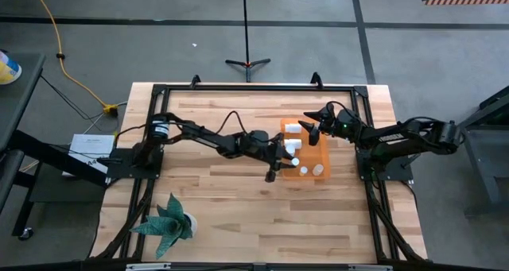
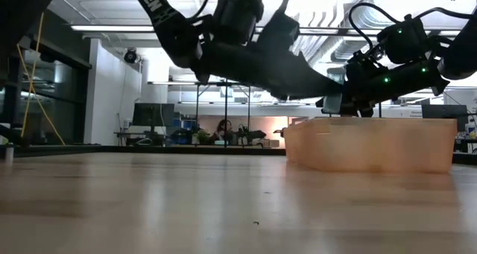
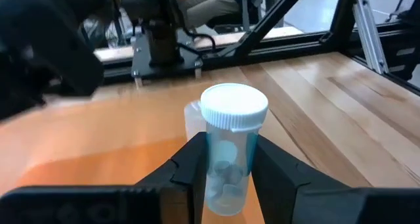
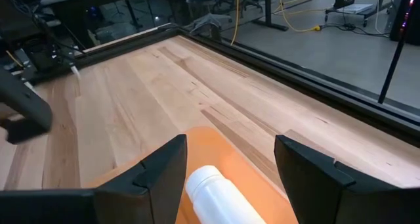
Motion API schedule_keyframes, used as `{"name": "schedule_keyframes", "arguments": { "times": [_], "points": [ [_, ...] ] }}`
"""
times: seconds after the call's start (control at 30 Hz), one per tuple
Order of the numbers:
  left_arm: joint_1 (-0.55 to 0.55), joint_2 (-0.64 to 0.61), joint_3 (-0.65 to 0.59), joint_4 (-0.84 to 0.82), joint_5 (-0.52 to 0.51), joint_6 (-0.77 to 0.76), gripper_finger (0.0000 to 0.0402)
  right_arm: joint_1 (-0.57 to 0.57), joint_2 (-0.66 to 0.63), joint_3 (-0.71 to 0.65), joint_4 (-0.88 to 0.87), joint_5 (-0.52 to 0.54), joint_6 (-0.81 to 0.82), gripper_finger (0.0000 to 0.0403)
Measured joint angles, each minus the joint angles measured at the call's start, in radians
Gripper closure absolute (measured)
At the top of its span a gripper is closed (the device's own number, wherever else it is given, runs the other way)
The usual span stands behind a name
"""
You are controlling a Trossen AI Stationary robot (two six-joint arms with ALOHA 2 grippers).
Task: Pick and place pill bottles into a basket
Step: Put the blue pill bottle into the orange container, then return to Home Position
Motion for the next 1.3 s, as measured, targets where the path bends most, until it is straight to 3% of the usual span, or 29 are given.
{"name": "schedule_keyframes", "arguments": {
  "times": [0.2, 1.0, 1.1, 1.3],
  "points": [
    [0.0, 0.015, -0.001, -0.009, 0.0, -0.066, 0.026, 0.0, 0.0, 0.0, -0.002, 0.0, 0.004, 0.0182],
    [0.0, 0.015, -0.001, -0.021, -0.001, -0.089, 0.0255, 0.0, 0.0, 0.0, -0.028, -0.002, 0.007, 0.0182],
    [0.0, 0.015, -0.001, -0.037, -0.002, -0.118, 0.023, 0.0, 0.0, 0.0, -0.029, -0.004, 0.007, 0.0183],
    [0.0, 0.015, -0.002, -0.048, -0.003, -0.111, 0.0142, 0.0, 0.0, 0.0, -0.029, -0.004, 0.007, 0.0183]
  ]
}}
